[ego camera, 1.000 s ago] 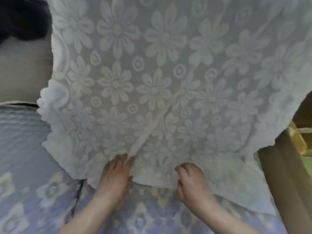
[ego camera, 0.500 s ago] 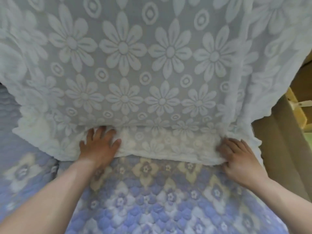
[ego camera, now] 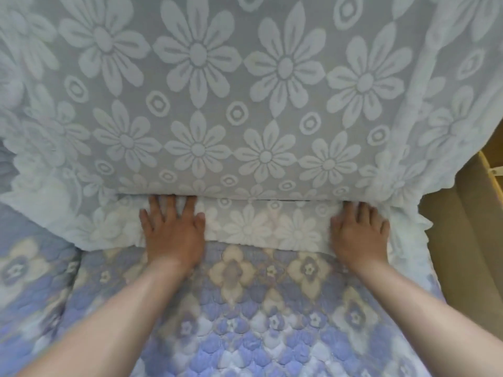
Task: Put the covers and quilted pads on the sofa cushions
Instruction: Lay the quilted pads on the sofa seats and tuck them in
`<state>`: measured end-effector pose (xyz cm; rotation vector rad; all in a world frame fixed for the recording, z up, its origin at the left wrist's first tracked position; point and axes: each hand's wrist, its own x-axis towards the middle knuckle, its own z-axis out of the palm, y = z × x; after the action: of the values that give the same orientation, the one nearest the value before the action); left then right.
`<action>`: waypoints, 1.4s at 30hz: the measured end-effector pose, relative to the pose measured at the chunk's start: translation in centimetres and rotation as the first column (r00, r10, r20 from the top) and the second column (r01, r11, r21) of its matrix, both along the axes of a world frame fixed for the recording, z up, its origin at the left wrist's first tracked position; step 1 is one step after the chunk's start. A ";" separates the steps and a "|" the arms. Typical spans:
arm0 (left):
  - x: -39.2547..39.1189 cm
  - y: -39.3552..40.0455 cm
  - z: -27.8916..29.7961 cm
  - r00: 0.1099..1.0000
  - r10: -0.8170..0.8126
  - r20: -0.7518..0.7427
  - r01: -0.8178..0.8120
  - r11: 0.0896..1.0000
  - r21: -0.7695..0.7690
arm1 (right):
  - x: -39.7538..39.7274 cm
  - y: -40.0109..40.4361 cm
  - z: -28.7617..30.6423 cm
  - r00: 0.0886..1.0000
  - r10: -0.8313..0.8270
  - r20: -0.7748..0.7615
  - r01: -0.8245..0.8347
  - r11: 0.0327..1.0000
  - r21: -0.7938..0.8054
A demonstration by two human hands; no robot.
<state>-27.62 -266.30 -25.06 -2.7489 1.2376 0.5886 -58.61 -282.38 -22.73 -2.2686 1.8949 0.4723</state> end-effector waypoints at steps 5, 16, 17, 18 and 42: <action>-4.4 6.4 1.2 0.995 0.041 -0.094 -0.049 0.995 -0.081 | 7.7 12.1 1.2 0.936 0.231 0.267 -0.268 0.957 0.110; 1.2 -0.5 -0.3 0.994 -0.063 -0.091 0.060 0.998 -0.032 | 13.6 9.8 -2.2 0.966 0.145 0.212 -0.145 0.989 -0.015; 0.8 1.4 0.2 0.994 -0.071 -0.080 0.065 0.995 -0.080 | 13.4 12.4 -1.4 0.950 0.185 0.250 -0.184 0.982 -0.027; 0.4 3.4 0.7 0.995 -0.064 -0.076 0.055 0.991 -0.119 | 13.8 14.3 -0.9 0.927 0.235 0.291 -0.243 0.970 -0.007; 19.0 0.1 -5.3 0.960 -0.098 -0.262 0.027 0.964 -0.263 | 27.2 10.8 -4.8 0.858 0.452 0.242 -0.455 0.889 -0.047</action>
<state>-8.65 -266.24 -30.31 -2.8952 1.5570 0.8849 -31.38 -271.56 -27.54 -2.6231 1.2307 0.2320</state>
